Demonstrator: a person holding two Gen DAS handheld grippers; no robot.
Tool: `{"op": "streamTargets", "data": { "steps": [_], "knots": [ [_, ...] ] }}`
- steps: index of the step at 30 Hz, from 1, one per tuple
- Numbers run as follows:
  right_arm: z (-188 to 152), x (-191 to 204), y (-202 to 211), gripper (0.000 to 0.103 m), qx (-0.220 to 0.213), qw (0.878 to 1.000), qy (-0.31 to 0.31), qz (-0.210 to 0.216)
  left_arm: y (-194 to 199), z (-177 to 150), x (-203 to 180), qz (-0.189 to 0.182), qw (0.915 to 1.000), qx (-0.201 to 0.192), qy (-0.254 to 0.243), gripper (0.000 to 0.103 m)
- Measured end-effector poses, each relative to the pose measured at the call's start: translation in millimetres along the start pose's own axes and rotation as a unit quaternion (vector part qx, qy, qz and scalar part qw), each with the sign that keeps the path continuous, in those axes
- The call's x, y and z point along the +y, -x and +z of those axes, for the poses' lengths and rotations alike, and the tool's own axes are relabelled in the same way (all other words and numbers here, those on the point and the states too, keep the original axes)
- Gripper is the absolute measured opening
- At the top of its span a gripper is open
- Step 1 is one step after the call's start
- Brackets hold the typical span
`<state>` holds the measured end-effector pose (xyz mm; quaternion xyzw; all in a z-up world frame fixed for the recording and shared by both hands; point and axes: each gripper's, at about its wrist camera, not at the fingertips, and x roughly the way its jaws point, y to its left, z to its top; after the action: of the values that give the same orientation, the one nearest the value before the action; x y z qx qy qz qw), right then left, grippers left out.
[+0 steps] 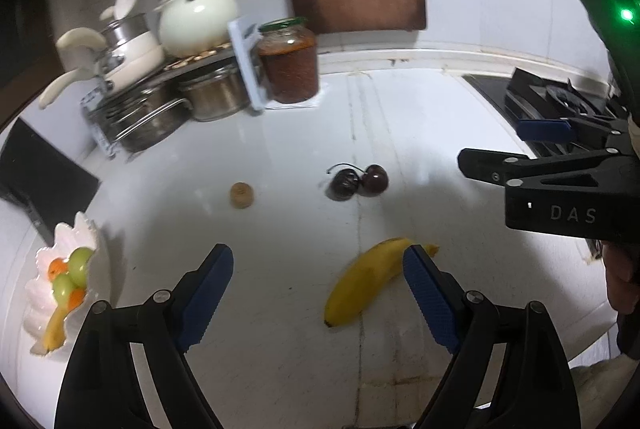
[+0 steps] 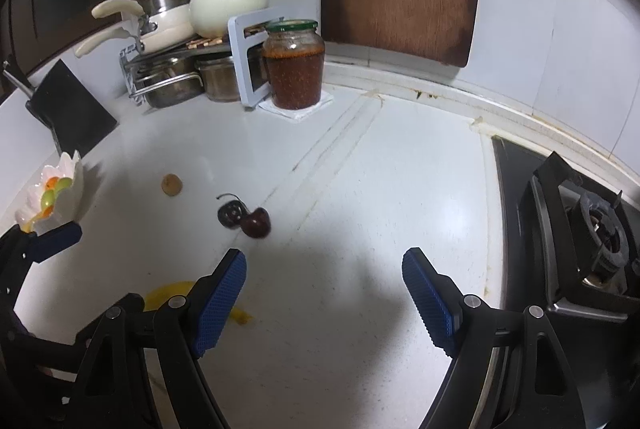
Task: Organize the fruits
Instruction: 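Move both tools back toward the second banana and cherries on the counter, then grasp the yellow banana with the left tool while the right tool grasps the dark cherries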
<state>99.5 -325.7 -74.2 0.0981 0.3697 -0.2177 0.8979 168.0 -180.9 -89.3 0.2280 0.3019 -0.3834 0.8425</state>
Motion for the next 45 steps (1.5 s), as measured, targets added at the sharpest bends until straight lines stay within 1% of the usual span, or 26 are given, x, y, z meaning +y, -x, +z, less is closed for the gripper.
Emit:
{"op": "streamTargets", "data": {
  "steps": [7, 11, 14, 16, 21, 22, 23, 26, 28, 29, 32, 35, 37, 38, 42, 45],
  "knots": [
    [-3, -1, -16, 0.081, 0.016, 1.000, 0.004, 0.002, -22, -2, -3, -0.038, 0.9989, 0.012, -0.024, 0.081],
    [-1, 0, -27, 0.081, 0.023, 0.999, 0.014, 0.026, -30, -3, -7, -0.055, 0.9978, 0.016, -0.032, 0.080],
    [1, 2, -35, 0.081, 0.022, 0.998, 0.025, 0.046, -34, -4, -10, -0.064, 0.9971, 0.020, -0.036, 0.076],
    [4, 5, -41, 0.080, 0.022, 0.997, 0.042, 0.062, -38, -4, -12, -0.067, 0.9967, 0.024, -0.039, 0.074],
    [9, 14, -52, 0.080, 0.019, 0.993, 0.088, 0.078, -45, -2, -12, -0.069, 0.9965, 0.028, -0.038, 0.069],
    [11, 16, -57, 0.078, 0.021, 0.991, 0.097, 0.087, -47, -2, -13, -0.070, 0.9963, 0.032, -0.037, 0.067],
    [12, 16, -59, 0.075, 0.022, 0.990, 0.101, 0.092, -49, -2, -13, -0.072, 0.9962, 0.034, -0.036, 0.066],
    [16, 19, -68, 0.073, 0.025, 0.987, 0.117, 0.106, -51, -2, -13, -0.075, 0.9961, 0.035, -0.029, 0.063],
    [17, 21, -72, 0.072, 0.024, 0.985, 0.126, 0.115, -52, -2, -14, -0.080, 0.9959, 0.036, -0.023, 0.057],
    [17, 22, -74, 0.071, 0.026, 0.984, 0.129, 0.116, -53, -2, -14, -0.083, 0.9957, 0.037, -0.021, 0.056],
    [17, 21, -73, 0.070, 0.026, 0.984, 0.132, 0.117, -57, -3, -15, -0.091, 0.9947, 0.046, -0.010, 0.055],
    [15, 16, -69, 0.070, 0.021, 0.986, 0.128, 0.109, -58, -6, -18, -0.096, 0.9941, 0.050, -0.003, 0.047],
    [14, 13, -67, 0.070, 0.019, 0.986, 0.123, 0.107, -58, -7, -20, -0.100, 0.9938, 0.050, 0.002, 0.037],
    [14, 11, -66, 0.070, 0.019, 0.987, 0.121, 0.107, -58, -7, -21, -0.100, 0.9936, 0.051, 0.006, 0.036],
    [14, 5, -68, 0.070, 0.020, 0.987, 0.113, 0.112, -57, -7, -22, -0.089, 0.9944, 0.051, 0.021, 0.033],
    [14, 4, -70, 0.070, 0.022, 0.986, 0.112, 0.118, -55, -7, -19, -0.081, 0.9939, 0.054, 0.051, 0.029]
  ]
}}
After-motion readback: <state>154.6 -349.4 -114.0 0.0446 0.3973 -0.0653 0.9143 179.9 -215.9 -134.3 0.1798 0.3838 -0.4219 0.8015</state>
